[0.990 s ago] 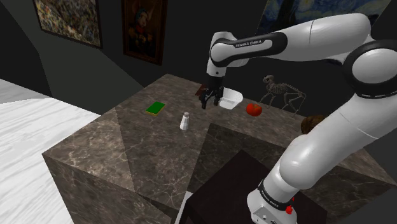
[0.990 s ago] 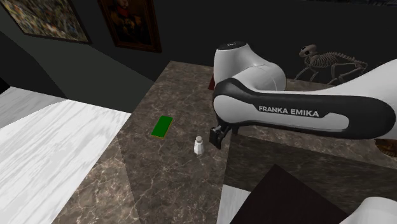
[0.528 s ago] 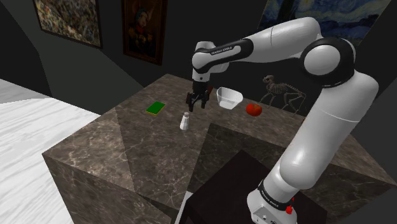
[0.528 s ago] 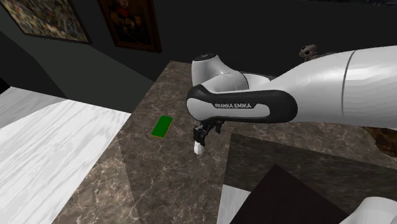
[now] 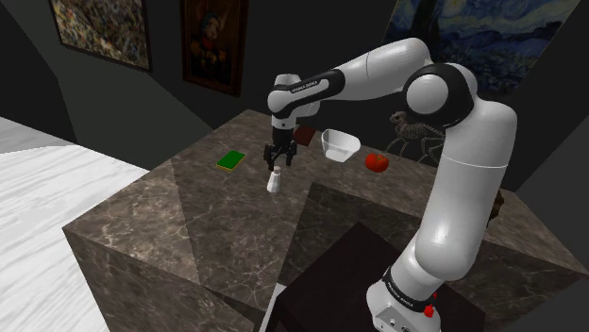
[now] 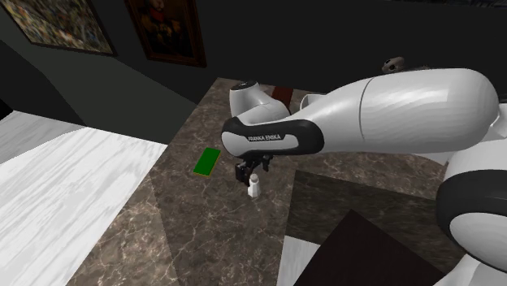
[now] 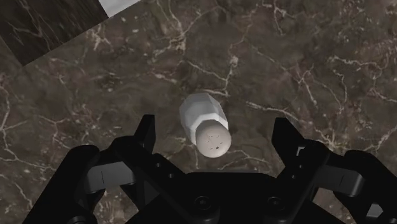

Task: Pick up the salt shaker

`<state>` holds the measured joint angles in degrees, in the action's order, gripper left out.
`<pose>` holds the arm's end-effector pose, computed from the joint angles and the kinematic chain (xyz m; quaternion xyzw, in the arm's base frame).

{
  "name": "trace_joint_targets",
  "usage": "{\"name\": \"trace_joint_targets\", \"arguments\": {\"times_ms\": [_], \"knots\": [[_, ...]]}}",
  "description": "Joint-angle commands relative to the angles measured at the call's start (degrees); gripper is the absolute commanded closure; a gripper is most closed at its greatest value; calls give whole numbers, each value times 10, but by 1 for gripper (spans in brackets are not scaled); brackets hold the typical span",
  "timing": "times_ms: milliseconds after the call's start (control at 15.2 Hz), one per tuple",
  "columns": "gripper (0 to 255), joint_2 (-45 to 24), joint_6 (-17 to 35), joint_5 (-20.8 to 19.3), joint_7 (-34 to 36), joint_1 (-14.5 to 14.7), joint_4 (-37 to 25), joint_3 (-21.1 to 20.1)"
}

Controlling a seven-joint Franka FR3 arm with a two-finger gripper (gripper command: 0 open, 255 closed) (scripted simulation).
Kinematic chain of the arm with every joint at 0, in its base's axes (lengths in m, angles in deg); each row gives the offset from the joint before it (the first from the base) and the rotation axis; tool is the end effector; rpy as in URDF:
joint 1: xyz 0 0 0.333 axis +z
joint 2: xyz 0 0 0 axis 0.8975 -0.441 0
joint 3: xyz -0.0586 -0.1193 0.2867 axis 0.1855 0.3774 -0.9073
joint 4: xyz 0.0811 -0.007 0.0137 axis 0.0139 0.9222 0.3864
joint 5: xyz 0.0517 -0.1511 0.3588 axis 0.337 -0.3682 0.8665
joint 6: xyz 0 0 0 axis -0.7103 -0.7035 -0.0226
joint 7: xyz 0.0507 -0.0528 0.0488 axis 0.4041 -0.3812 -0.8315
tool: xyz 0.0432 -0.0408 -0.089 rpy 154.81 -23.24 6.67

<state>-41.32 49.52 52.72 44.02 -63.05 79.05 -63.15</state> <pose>0.5900 -0.0228 0.3311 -0.9934 0.0176 0.1089 0.0314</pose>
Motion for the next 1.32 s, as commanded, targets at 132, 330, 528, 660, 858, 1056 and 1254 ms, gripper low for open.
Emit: {"name": "trace_joint_targets", "arguments": {"times_ms": [132,330,528,660,858,1056,1254], "knots": [[0,-18,26,2,-3,-1,8,0],[0,-25,36,3,-4,-1,12,-1],[255,-25,38,3,-4,-1,13,-1],[255,-25,37,3,-4,-1,12,-1],[255,-26,37,3,-4,-1,12,-1],[255,-21,30,2,-3,-1,10,-1],[255,-8,10,1,-2,0,2,0]]}}
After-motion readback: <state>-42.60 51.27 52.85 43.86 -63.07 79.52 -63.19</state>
